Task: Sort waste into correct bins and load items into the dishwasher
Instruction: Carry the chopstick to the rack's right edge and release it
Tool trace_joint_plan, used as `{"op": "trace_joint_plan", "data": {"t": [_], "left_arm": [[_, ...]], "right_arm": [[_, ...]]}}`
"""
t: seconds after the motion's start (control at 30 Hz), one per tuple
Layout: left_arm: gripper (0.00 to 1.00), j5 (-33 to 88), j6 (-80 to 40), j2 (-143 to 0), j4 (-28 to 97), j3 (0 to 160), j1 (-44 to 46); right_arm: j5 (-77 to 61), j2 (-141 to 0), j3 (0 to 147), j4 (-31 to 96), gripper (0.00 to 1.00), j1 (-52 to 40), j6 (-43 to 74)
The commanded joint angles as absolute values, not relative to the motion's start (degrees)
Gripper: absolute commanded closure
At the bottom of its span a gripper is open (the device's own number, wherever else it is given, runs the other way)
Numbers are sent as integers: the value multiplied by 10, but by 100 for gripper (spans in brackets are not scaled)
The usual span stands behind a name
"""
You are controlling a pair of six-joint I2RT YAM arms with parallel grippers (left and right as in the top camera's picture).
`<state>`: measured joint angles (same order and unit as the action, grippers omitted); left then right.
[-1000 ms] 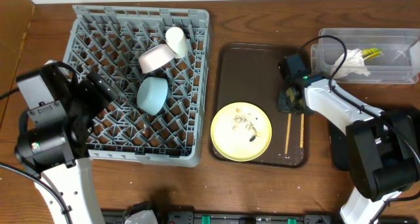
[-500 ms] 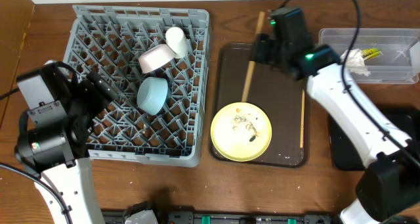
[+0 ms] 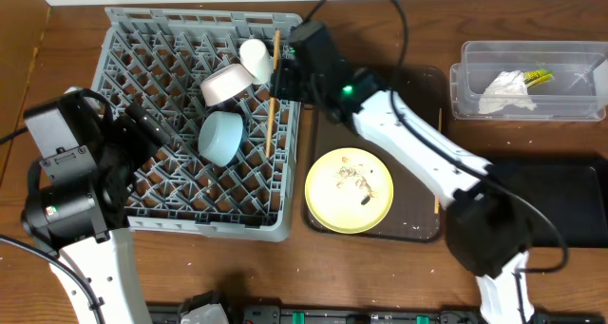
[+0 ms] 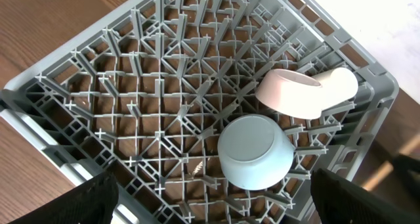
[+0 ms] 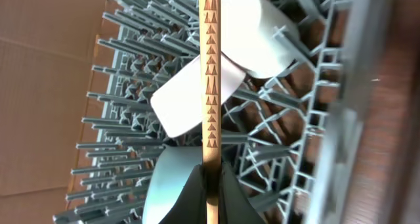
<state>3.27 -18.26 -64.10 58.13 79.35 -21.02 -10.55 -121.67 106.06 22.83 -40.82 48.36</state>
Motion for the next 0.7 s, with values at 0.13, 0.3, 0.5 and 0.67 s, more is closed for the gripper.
{"op": "trace_joint_plan", "data": {"t": [0.13,0.3,0.5,0.67], "left_arm": [[5,34,-190,-641,583,796,-213],[5,34,-190,-641,583,796,-213],[5,34,-190,-641,583,796,-213],[5,34,-190,-641,583,796,-213]], "right_arm": [[-56,-1244,1086,254,99,-412,506],[-56,-1244,1086,268,70,-412,482],[-63,-1243,1087,269,43,-411,469],[-62,-1215,1100,329,41,-387,441]]}}
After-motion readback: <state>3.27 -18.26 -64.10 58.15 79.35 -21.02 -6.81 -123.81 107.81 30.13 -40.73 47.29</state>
